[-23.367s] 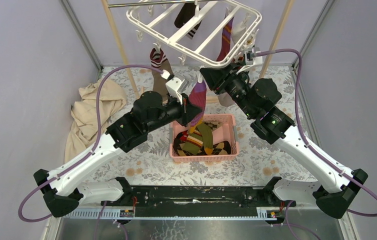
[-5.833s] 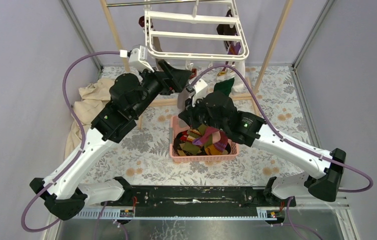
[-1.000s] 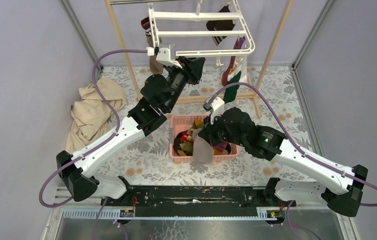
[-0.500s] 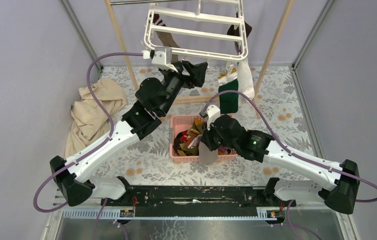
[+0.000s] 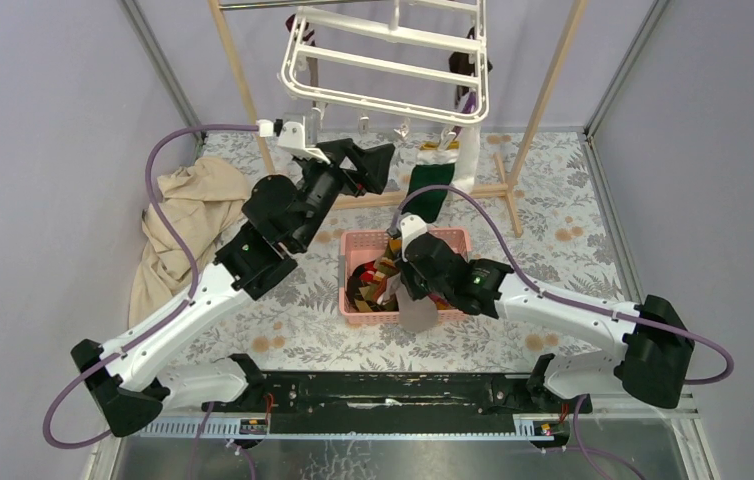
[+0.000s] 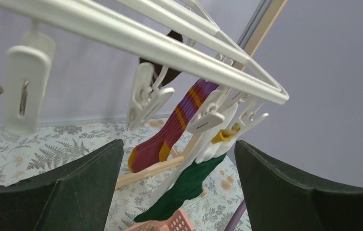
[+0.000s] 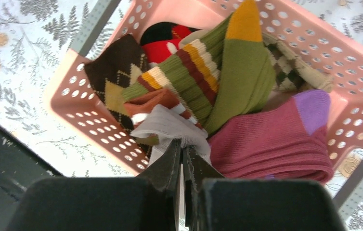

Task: Remove the socks clipped to the hanger
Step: Place the sock in the bin.

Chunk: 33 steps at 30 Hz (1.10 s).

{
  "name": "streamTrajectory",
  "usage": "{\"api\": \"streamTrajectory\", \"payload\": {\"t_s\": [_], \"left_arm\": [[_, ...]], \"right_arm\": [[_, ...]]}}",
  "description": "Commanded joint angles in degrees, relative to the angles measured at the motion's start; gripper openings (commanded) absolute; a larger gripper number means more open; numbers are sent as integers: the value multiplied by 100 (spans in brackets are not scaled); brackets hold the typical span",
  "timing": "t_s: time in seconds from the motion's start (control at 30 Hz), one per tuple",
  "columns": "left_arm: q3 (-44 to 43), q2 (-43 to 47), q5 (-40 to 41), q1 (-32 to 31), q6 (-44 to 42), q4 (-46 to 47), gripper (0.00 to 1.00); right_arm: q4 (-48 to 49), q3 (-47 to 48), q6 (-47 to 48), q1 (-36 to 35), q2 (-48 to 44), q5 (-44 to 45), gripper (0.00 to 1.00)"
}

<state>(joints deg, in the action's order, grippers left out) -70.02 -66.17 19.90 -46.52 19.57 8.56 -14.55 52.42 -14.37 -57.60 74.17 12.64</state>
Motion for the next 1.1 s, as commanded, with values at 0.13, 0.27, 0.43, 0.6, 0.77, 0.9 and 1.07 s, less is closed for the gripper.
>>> {"api": "streamTrajectory", "payload": {"t_s": [0.13,0.27,0.43,0.6,0.77,0.9,1.07], "left_arm": [[412,705,-25,16,214,-354,93],[650,1065,-44,12,310,-510,93],[920,1492,58,10,402,-772,97],[1035,1675,106,14,472,-957,99],[1052,1695,81,12,512,-1057,99],[1054,1670,44,12,528,-1074,99],[1082,1634,24,12,538,-1127,99]], "right_arm": [[187,365,326,56,-476,1096,0],[-93,819,609,65,-440,1433,0],[-254,1015,812,185,-476,1658,0],[-383,922,892,422,-507,1519,0],[-294,339,701,533,-685,1352,0],[-117,-212,464,617,-754,887,0],[178,-712,156,637,-793,343,42]]}}
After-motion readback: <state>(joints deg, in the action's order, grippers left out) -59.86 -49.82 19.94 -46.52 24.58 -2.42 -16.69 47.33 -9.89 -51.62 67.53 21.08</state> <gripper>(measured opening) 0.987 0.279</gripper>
